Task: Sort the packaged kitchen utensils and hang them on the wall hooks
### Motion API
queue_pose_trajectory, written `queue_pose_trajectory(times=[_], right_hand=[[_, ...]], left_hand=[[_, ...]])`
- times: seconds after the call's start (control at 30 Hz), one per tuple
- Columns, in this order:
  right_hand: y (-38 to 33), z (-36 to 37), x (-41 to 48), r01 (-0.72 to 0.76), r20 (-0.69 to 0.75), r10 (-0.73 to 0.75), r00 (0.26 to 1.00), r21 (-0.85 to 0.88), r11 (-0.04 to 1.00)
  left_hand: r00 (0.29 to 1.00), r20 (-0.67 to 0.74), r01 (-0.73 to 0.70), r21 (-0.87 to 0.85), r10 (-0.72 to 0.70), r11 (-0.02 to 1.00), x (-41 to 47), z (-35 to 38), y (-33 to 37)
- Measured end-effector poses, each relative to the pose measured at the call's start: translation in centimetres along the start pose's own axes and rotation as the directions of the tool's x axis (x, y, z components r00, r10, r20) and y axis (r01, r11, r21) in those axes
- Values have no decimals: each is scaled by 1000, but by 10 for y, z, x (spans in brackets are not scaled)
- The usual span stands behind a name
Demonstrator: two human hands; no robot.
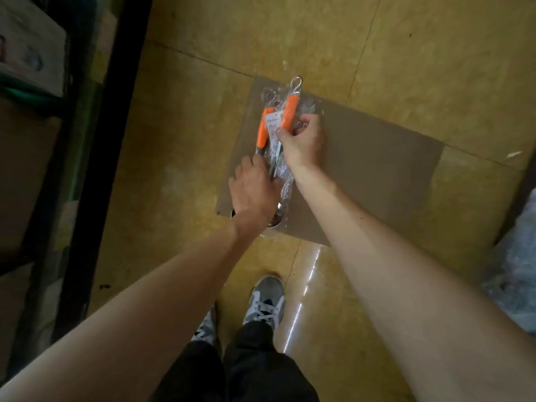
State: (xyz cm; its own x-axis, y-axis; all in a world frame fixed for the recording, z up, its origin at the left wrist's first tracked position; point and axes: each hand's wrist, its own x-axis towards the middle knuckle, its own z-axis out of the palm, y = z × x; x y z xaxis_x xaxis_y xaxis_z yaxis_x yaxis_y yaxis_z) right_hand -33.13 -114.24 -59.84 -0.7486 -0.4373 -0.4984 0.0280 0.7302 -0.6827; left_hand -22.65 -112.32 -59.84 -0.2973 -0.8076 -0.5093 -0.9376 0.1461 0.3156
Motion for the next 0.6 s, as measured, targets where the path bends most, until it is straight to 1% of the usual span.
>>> queue_pose_trajectory(times=[0.17, 0.3, 0.37, 0.43, 0.6], right_hand=[[-2, 2, -1, -19, -13, 19, 1000, 0, 1000], [-13, -1, -12, -54, 0, 54, 999, 56, 997], [-19, -8, -17, -83, -4, 83, 997, 82, 993], [-24, -17, -20, -105, -18, 108, 994, 123, 987], [-42, -45, -35, -93, -79, 114, 990, 233, 968]], left_hand=[[1000, -16, -23, 17, 23, 1000, -1, -2, -1], [998, -27, -50, -36, 49, 998, -8, -15, 0], [1000, -5, -12, -168, 11, 986, -12, -23, 1], [999, 43, 37, -337, -24, 941, -16, -34, 1], [988, 151, 54, -504, 27, 862, -27, -70, 8]])
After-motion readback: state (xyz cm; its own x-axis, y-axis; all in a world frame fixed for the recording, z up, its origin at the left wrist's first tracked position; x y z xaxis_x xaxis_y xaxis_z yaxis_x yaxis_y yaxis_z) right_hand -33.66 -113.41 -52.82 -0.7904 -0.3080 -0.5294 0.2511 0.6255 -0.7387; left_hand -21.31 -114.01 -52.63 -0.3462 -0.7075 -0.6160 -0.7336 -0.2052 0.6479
